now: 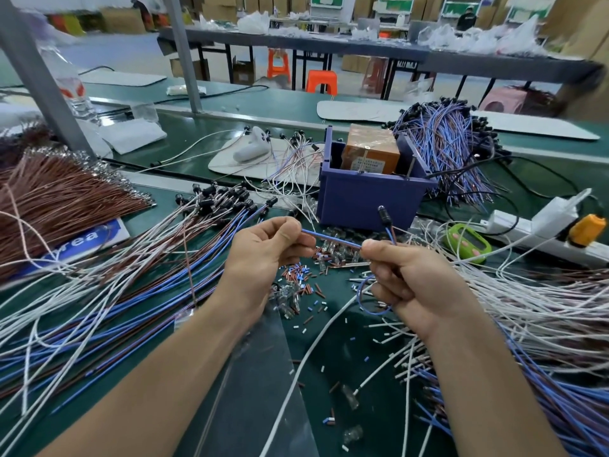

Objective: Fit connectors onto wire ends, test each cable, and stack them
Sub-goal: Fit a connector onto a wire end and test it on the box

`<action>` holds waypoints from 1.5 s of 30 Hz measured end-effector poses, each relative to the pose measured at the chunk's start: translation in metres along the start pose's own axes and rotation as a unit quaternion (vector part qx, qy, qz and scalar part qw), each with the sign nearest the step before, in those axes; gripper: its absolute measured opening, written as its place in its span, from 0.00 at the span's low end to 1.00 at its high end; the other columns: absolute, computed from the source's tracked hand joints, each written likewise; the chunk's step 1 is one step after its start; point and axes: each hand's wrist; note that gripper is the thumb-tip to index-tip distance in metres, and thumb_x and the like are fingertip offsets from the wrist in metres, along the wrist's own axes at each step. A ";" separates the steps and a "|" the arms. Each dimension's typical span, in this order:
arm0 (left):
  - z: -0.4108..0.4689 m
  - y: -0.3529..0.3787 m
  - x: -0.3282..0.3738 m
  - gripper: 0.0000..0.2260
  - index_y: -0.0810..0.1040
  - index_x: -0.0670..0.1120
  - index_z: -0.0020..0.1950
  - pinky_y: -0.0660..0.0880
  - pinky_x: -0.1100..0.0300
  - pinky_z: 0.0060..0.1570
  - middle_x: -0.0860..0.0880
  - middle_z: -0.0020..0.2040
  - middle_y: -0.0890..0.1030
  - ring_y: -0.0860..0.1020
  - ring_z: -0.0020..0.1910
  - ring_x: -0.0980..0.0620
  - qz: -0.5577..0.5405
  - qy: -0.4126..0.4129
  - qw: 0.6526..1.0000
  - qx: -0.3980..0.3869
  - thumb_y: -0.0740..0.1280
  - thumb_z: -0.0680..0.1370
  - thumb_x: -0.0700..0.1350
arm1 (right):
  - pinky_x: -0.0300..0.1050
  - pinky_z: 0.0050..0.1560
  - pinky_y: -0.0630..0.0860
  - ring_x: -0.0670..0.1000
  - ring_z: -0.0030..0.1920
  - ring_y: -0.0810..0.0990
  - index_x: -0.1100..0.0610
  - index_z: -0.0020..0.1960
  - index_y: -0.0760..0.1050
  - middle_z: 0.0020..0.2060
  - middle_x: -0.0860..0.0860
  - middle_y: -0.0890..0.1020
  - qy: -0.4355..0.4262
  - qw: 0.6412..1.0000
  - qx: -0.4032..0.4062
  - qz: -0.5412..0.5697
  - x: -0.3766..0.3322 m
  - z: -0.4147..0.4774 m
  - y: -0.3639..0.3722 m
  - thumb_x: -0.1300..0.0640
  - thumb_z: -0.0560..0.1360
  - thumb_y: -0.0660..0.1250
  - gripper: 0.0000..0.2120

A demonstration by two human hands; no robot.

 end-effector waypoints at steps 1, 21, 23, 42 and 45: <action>0.000 0.000 -0.001 0.05 0.79 0.43 0.45 0.79 0.66 0.36 0.47 0.35 0.86 0.83 0.31 0.55 0.004 0.004 1.000 -0.003 0.67 0.80 0.42 | 0.39 0.24 0.51 0.44 0.18 0.54 0.55 0.28 0.78 0.23 0.50 0.68 0.001 1.000 0.001 0.000 0.000 0.000 0.000 0.64 0.75 0.70 0.17; 0.006 -0.002 -0.014 0.07 0.85 0.52 0.46 0.78 0.66 0.44 0.56 0.45 0.87 0.82 0.40 0.61 0.181 0.157 0.967 0.087 0.73 0.76 0.39 | 0.37 0.22 0.57 0.44 0.18 0.56 0.55 0.29 0.80 0.23 0.50 0.68 -0.008 0.997 0.017 0.074 -0.006 -0.002 -0.001 0.62 0.71 0.72 0.13; 0.000 0.004 -0.012 0.06 0.87 0.59 0.47 0.74 0.65 0.43 0.62 0.48 0.86 0.81 0.42 0.63 0.264 0.193 0.943 0.063 0.75 0.71 0.50 | 0.38 0.24 0.54 0.44 0.18 0.56 0.54 0.29 0.79 0.23 0.50 0.69 -0.018 0.997 0.000 0.075 -0.005 -0.004 0.004 0.61 0.70 0.73 0.11; 0.019 0.100 -0.007 0.07 0.79 0.48 0.40 0.77 0.61 0.36 0.45 0.35 0.85 0.79 0.32 0.52 0.018 0.090 0.996 -0.017 0.63 0.75 0.46 | 0.36 0.21 0.61 0.45 0.20 0.60 0.55 0.33 0.81 0.32 0.58 0.84 -0.207 0.937 0.239 0.147 -0.010 -0.003 -0.001 0.64 0.75 0.73 0.13; 0.025 0.100 -0.013 0.07 0.73 0.52 0.43 0.76 0.59 0.32 0.44 0.32 0.84 0.78 0.29 0.51 0.050 0.094 0.994 -0.006 0.58 0.79 0.47 | 0.36 0.20 0.61 0.44 0.19 0.60 0.55 0.38 0.79 0.31 0.56 0.84 -0.207 0.921 0.284 0.167 -0.011 0.002 -0.007 0.62 0.77 0.72 0.10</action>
Point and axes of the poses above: each hand's wrist, its own z-axis towards the middle knuckle, its own y-axis out of the palm, x = y × z
